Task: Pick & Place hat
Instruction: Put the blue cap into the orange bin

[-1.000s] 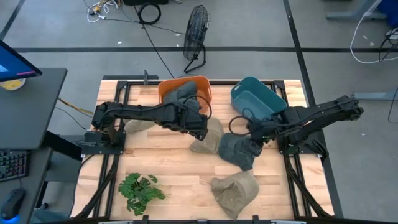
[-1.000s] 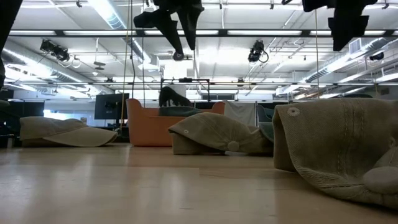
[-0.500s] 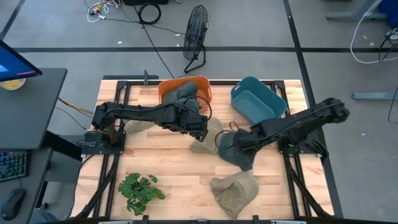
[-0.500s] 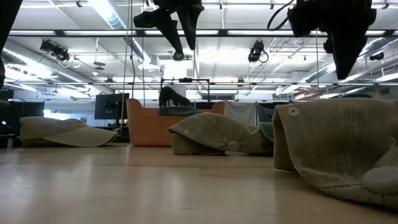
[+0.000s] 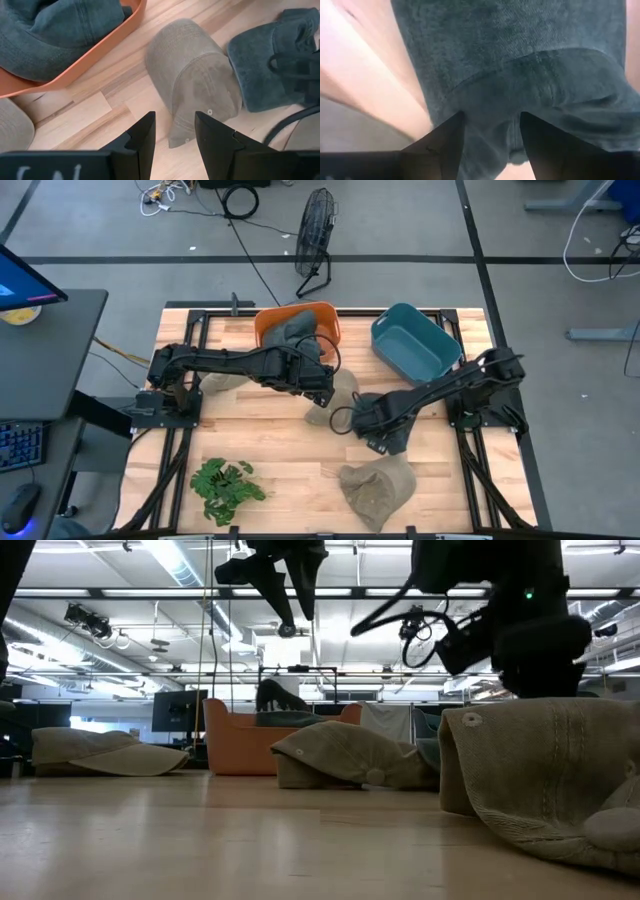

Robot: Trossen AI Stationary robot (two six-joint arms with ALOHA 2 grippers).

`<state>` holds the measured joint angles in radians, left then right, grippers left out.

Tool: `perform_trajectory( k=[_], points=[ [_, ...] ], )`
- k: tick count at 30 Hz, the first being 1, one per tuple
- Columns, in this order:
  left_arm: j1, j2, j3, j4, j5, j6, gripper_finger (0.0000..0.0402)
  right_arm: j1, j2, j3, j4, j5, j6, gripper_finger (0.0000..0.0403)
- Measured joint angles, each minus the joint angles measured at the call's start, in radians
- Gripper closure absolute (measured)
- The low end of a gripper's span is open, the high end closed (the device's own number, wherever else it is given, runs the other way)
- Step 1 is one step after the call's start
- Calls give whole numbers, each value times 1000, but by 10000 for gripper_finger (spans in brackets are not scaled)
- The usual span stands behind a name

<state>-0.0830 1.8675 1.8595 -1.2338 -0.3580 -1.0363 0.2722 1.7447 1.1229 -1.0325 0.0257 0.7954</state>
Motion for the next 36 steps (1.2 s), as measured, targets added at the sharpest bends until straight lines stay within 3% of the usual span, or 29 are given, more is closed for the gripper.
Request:
perform_trajectory(
  k=[3,8,10,16,28,36],
  points=[
    [0,0,0,0,0,0,262,0,8,0,4,-10,-59,247],
    [0,0,0,0,0,0,262,0,-5,0,-2,-51,-110,363],
    [0,0,0,-4,0,0,262,0,-23,0,-3,-77,-130,390],
    [0,-17,-1,-27,2,-4,262,-4,-147,0,-22,-84,-143,393],
    [0,-108,-1,11,-15,-51,262,-65,-433,1,-12,57,-122,399],
    [0,-108,0,282,3,-15,262,-74,-472,1,68,219,-246,401]
  ],
)
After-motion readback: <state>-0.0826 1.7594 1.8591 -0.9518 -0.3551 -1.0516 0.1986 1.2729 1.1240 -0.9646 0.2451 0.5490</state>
